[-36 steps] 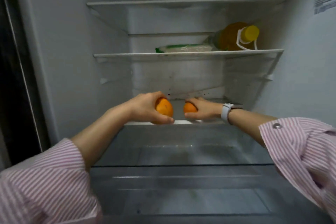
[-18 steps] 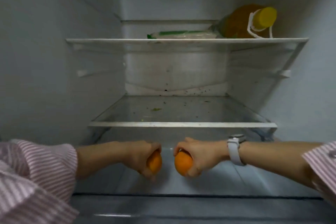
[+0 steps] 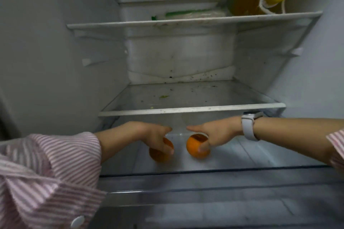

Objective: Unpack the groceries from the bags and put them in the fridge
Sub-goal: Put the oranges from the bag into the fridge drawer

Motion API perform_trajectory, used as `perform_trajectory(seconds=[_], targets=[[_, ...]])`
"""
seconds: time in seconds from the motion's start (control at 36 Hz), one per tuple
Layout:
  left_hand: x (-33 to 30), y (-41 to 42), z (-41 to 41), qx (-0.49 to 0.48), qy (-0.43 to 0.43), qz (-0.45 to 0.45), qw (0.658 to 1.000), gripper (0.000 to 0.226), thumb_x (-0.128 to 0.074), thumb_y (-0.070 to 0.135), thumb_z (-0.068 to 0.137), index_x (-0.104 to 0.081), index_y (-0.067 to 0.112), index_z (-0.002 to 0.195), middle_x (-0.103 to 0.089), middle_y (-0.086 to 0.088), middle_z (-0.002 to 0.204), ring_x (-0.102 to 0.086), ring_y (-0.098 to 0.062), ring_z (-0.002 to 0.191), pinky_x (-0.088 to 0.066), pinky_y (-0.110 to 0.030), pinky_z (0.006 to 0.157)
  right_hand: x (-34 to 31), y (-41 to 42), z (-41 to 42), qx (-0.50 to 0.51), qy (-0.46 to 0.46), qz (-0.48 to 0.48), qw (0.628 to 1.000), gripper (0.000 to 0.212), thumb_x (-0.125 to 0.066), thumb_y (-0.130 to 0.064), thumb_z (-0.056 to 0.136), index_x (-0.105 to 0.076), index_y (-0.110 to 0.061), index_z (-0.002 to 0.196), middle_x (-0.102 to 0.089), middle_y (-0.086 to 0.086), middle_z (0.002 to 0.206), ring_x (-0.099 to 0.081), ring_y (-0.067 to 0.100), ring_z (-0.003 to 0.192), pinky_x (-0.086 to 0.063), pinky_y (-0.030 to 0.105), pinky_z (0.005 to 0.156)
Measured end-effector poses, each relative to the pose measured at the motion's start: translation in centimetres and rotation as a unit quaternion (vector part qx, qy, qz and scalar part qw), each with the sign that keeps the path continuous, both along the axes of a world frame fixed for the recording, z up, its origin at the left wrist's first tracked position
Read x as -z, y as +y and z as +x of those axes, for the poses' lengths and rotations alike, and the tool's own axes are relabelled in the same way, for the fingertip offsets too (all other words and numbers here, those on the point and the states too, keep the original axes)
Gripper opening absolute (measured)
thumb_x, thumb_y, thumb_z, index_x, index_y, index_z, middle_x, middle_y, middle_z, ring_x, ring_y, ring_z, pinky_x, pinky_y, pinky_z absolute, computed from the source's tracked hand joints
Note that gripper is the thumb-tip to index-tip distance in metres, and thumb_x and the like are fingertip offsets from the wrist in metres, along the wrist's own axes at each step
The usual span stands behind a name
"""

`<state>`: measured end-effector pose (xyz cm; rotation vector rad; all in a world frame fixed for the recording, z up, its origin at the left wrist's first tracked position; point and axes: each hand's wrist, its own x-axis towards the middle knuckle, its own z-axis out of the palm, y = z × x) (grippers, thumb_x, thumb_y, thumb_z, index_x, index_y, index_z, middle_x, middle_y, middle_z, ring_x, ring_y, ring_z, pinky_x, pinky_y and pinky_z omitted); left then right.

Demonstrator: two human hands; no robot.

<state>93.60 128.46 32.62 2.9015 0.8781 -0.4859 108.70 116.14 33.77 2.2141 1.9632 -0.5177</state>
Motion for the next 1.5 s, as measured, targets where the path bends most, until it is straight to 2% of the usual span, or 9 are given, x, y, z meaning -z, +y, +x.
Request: perform_trajectory(seconds=[0.19, 0.33, 0.42, 0.53, 0.61, 0.81, 0.89, 1.11, 1.5], targets=[[-6.5, -4.7, -0.9, 0.053, -0.154, 0.027, 0.986, 0.058, -0.05, 0.049, 0.089, -0.039, 0.021, 0.138, -0.05, -0.003, 0.136, -0.05, -0.021, 0.119, -0.039, -0.03, 0.099, -5.0, -3.3, -3.4, 0.012, -0.032, 0.085, 0.996, 0.049, -0.044, -0.038, 0.095, -0.04, -0.016, 0.138, -0.049, 0.002, 0.138, -0.048, 0.018, 0.122, -0.034, 0.026, 0.1], [-8.2, -8.8, -5.1, -0.013, -0.237, 0.22, 0.946, 0.05, -0.05, 0.048, 0.09, -0.044, 0.023, 0.133, -0.048, -0.005, 0.134, -0.046, -0.028, 0.121, -0.041, -0.039, 0.094, -5.7, -7.4, -5.3, 0.066, -0.132, 0.228, 0.963, 0.038, -0.042, -0.037, 0.093, -0.052, -0.024, 0.128, -0.058, 0.005, 0.126, -0.053, 0.028, 0.113, -0.045, 0.036, 0.093], [-7.7, -12.7, -8.2, -0.058, -0.352, 0.281, 0.891, 0.043, -0.049, 0.04, 0.091, -0.049, 0.018, 0.127, -0.049, -0.009, 0.128, -0.046, -0.033, 0.118, -0.039, -0.043, 0.092, -5.0, -10.4, -6.8, 0.067, -0.15, 0.375, 0.912, 0.032, -0.043, -0.03, 0.091, -0.059, -0.021, 0.118, -0.059, 0.009, 0.123, -0.052, 0.031, 0.113, -0.044, 0.04, 0.091], [-2.5, -19.3, -12.5, -0.065, -0.538, 0.338, 0.77, 0.036, -0.05, 0.032, 0.084, -0.059, 0.011, 0.112, -0.059, -0.012, 0.113, -0.056, -0.035, 0.104, -0.044, -0.043, 0.08, -1.0, -15.3, -10.6, 0.036, -0.036, 0.609, 0.791, 0.03, -0.043, -0.023, 0.086, -0.064, -0.012, 0.104, -0.064, 0.009, 0.108, -0.054, 0.029, 0.105, -0.043, 0.04, 0.089], [4.2, -24.6, -16.1, -0.086, -0.58, 0.333, 0.738, 0.04, -0.05, 0.029, 0.079, -0.059, 0.012, 0.114, -0.06, -0.01, 0.118, -0.055, -0.03, 0.107, -0.045, -0.04, 0.084, 4.7, -19.5, -14.6, 0.009, 0.029, 0.684, 0.729, 0.032, -0.042, -0.019, 0.081, -0.065, -0.009, 0.1, -0.063, 0.009, 0.105, -0.052, 0.023, 0.102, -0.041, 0.036, 0.089], [21.1, -34.8, -29.4, -0.284, -0.399, 0.209, 0.847, 0.05, -0.041, 0.041, 0.074, -0.06, 0.015, 0.112, -0.061, -0.009, 0.116, -0.059, -0.031, 0.104, -0.046, -0.045, 0.085, 21.1, -27.4, -25.0, 0.017, 0.108, 0.437, 0.893, 0.048, -0.034, -0.034, 0.079, -0.064, -0.01, 0.108, -0.063, 0.011, 0.111, -0.056, 0.032, 0.108, -0.045, 0.047, 0.092], [25.7, -38.9, -37.4, -0.379, -0.318, 0.156, 0.855, 0.052, -0.038, 0.044, 0.078, -0.059, 0.017, 0.117, -0.058, -0.007, 0.123, -0.054, -0.03, 0.113, -0.04, -0.05, 0.094, 25.1, -29.4, -30.7, -0.026, 0.119, 0.315, 0.941, 0.045, -0.036, -0.031, 0.081, -0.064, -0.01, 0.11, -0.062, 0.01, 0.114, -0.053, 0.032, 0.112, -0.041, 0.045, 0.096], [29.3, -45.7, -59.7, -0.552, -0.276, 0.166, 0.769, 0.038, -0.057, 0.031, 0.086, -0.058, 0.015, 0.12, -0.057, -0.006, 0.124, -0.052, -0.027, 0.116, -0.035, -0.047, 0.099, 28.4, -28.4, -51.7, -0.212, 0.165, 0.22, 0.938, 0.032, -0.044, -0.024, 0.09, -0.058, -0.014, 0.118, -0.059, 0.007, 0.119, -0.05, 0.027, 0.114, -0.037, 0.036, 0.097], [27.3, -57.8, -100.7, -0.752, -0.233, 0.23, 0.572, 0.036, -0.057, 0.021, 0.087, -0.056, 0.009, 0.121, -0.054, -0.01, 0.125, -0.051, -0.029, 0.114, -0.039, -0.04, 0.095, 29.7, -29.7, -99.3, -0.439, 0.295, 0.073, 0.845, 0.03, -0.042, -0.022, 0.094, -0.056, -0.015, 0.119, -0.057, 0.005, 0.12, -0.051, 0.021, 0.113, -0.041, 0.032, 0.096]])
